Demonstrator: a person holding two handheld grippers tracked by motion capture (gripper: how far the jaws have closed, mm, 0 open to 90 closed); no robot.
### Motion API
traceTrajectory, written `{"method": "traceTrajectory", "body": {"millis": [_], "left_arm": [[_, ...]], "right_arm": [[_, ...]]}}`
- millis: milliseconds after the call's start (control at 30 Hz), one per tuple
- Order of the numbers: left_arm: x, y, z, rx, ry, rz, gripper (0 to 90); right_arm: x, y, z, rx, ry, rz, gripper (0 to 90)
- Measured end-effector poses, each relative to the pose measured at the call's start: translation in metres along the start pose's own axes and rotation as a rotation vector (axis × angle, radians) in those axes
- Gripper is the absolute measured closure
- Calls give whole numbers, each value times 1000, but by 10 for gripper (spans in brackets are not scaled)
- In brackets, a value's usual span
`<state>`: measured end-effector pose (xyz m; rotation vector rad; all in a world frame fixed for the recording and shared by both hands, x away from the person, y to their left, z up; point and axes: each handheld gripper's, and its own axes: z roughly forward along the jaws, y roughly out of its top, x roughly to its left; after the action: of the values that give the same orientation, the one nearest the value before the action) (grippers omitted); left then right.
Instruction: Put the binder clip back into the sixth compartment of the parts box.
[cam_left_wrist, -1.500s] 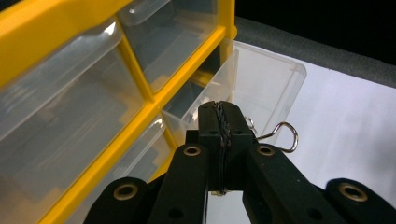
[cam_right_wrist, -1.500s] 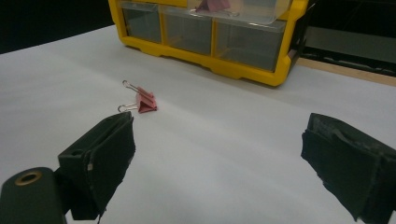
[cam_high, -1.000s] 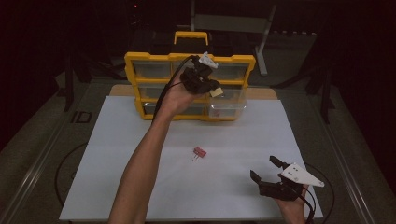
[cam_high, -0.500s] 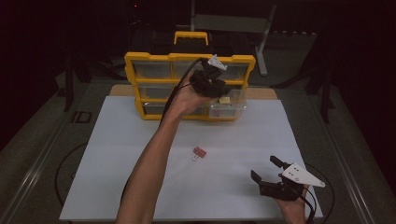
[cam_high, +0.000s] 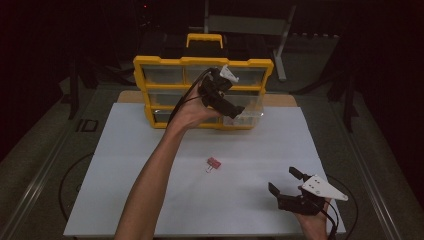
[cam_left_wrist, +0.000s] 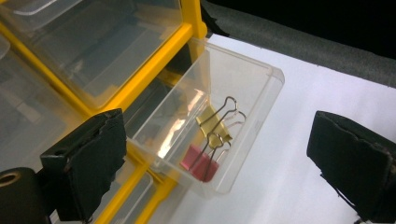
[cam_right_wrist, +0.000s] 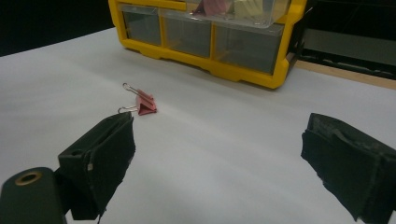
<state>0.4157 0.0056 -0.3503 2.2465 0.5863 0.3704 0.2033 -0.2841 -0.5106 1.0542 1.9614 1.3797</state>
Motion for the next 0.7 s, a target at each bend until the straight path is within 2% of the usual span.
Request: {"method": "traceTrajectory", "body": {"millis": [167, 300, 467, 500, 700], "left_arm": [[-2, -9, -4, 3, 4, 13, 55], [-4, -15, -8, -11, 8, 6, 73], [-8, -22, -9, -4, 19, 11, 71], [-13, -29, -9, -7, 26, 5, 71], [-21, -40, -7, 16, 40, 6, 64]], "right_arm": [[0, 0, 0, 1, 0, 1, 90], [0, 0, 1, 1, 2, -2, 90], [1, 0, 1, 1, 2, -3, 90], [0, 0, 1, 0, 2, -3, 90], [1, 0, 1, 1, 2, -2, 90]]}}
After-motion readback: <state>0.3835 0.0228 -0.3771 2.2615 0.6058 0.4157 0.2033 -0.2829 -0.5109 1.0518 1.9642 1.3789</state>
